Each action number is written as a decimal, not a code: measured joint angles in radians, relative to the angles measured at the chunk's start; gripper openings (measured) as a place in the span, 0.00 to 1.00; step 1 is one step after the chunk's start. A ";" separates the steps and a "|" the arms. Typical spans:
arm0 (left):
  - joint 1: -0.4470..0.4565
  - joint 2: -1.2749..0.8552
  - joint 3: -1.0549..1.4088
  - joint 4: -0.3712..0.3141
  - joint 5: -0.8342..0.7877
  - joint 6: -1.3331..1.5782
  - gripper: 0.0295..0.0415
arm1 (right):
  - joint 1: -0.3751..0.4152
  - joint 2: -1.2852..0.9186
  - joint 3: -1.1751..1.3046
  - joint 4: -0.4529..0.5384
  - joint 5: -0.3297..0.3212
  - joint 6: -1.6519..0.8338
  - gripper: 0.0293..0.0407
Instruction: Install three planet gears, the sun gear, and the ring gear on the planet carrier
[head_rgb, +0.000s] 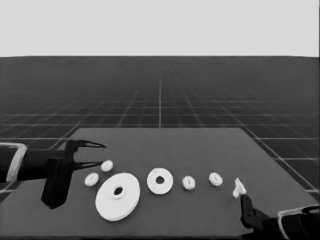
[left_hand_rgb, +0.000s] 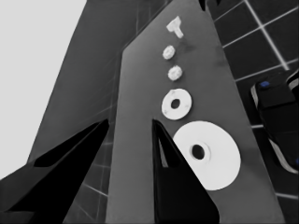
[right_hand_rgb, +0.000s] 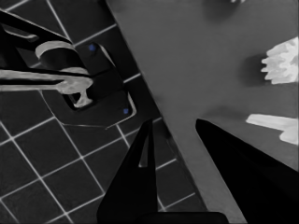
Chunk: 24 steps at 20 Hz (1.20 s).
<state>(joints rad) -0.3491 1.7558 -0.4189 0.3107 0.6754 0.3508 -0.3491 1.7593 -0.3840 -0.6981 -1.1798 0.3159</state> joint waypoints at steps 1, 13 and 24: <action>0.071 -0.003 0.071 -0.073 0.049 -0.003 0.00 | -0.054 0.014 0.053 0.076 0.023 -0.003 0.00; 0.316 0.731 -1.331 -0.205 0.774 -1.069 0.75 | -0.006 0.000 -0.003 0.001 0.000 0.000 0.81; 0.490 0.829 -1.548 -0.127 0.632 -0.986 0.74 | -0.006 0.000 -0.003 0.000 0.000 0.000 0.81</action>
<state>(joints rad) 0.1411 2.5852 -1.9672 0.1840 1.3077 -0.6348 -0.3547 1.7592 -0.3868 -0.6977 -1.1801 0.3159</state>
